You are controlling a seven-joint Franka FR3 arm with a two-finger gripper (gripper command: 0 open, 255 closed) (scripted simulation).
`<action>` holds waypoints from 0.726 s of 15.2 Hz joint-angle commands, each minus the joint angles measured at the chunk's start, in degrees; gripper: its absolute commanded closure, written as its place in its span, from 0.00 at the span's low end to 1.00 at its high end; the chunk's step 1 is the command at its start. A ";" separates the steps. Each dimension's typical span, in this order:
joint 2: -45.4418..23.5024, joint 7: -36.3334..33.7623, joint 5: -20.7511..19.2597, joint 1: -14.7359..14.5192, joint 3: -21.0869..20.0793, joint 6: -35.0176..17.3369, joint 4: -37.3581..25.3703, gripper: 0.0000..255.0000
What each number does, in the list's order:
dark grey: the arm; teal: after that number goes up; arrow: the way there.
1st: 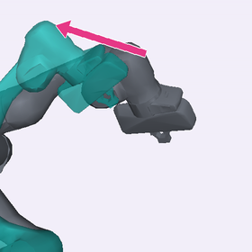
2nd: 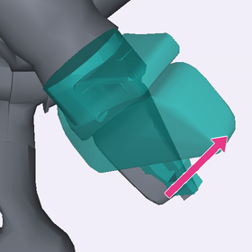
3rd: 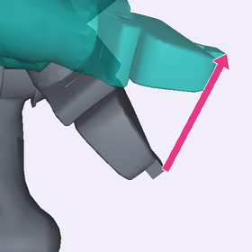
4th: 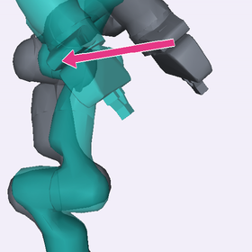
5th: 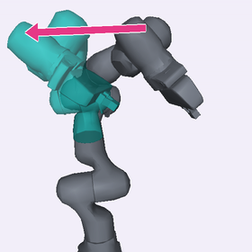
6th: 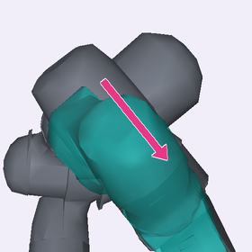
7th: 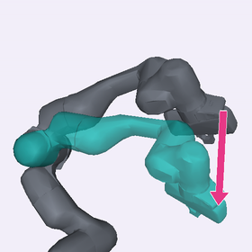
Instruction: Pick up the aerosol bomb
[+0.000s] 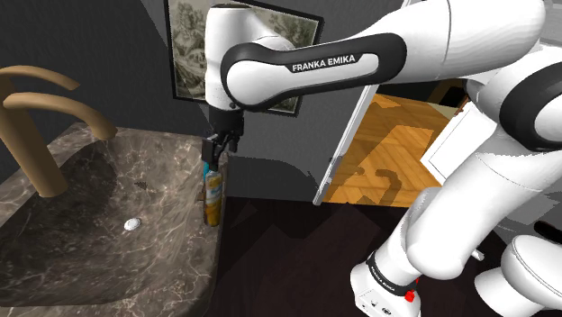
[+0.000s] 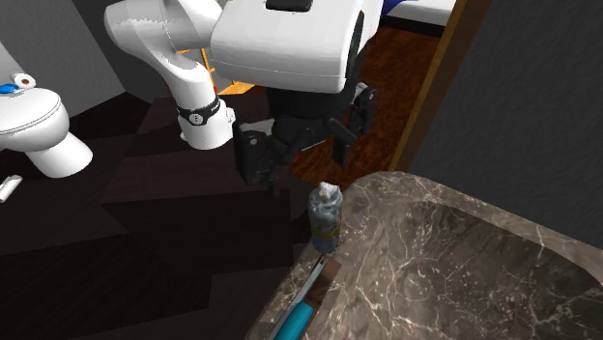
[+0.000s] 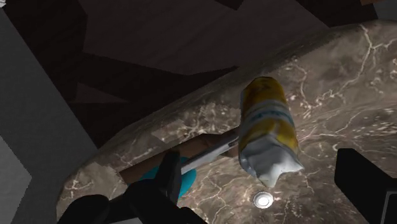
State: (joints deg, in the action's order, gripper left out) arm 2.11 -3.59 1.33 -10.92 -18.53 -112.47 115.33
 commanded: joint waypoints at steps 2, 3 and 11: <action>-3.76 -0.12 -0.70 -1.05 -1.10 -1.32 -2.39 0.00; -3.97 -0.17 -0.77 -1.06 -1.10 -2.06 -1.86 0.00; -5.70 -0.56 -1.41 -1.17 -1.13 -6.90 1.36 0.00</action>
State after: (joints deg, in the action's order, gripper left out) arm -3.47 -4.07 -0.04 -12.06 -19.63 -119.10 116.57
